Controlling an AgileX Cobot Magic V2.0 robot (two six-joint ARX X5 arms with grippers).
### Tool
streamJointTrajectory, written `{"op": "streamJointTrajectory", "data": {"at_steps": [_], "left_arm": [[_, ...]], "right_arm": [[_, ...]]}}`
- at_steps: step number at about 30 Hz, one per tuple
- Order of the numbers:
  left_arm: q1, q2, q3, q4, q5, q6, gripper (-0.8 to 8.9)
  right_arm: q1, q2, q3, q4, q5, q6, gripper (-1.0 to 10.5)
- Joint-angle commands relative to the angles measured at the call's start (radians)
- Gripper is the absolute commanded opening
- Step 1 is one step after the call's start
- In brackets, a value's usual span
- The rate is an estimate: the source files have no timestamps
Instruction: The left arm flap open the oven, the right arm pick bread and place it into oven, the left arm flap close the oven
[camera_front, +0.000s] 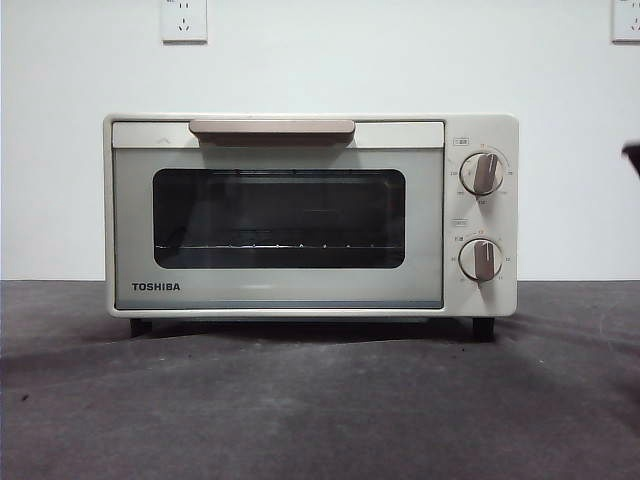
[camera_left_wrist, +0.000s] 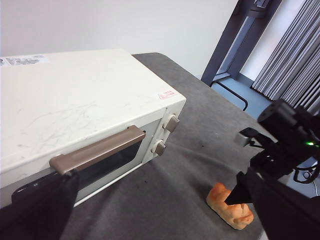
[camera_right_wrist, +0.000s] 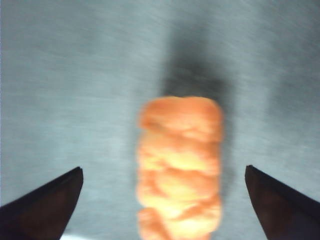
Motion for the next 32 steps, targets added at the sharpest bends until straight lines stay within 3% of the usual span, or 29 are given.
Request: {"op": "streamJointTrajectory", "data": {"at_steps": [1, 8, 12, 21, 26, 32], "left_arm": [[-0.005, 0.006, 0.018, -0.008, 0.007, -0.002, 5.31], [-0.005, 0.008, 0.018, -0.032, 0.007, 0.001, 5.31], [-0.005, 0.008, 0.018, -0.035, 0.007, 0.001, 5.31], [-0.005, 0.008, 0.018, -0.036, -0.002, 0.000, 5.30], [-0.005, 0.008, 0.018, -0.038, -0.011, -0.003, 4.36], [-0.005, 0.014, 0.019, -0.037, -0.011, -0.003, 3.91]], "right_arm": [[0.013, 0.056, 0.010, 0.009, 0.020, 0.000, 5.2], [0.034, 0.161, 0.010, 0.060, 0.027, -0.012, 5.1], [0.038, 0.191, 0.010, 0.064, 0.027, -0.031, 4.1], [0.038, 0.276, 0.010, 0.090, 0.014, -0.053, 3.6], [0.038, 0.284, 0.019, 0.082, -0.005, -0.054, 1.6], [0.038, 0.209, 0.100, -0.032, -0.005, -0.058, 1.3]]}}
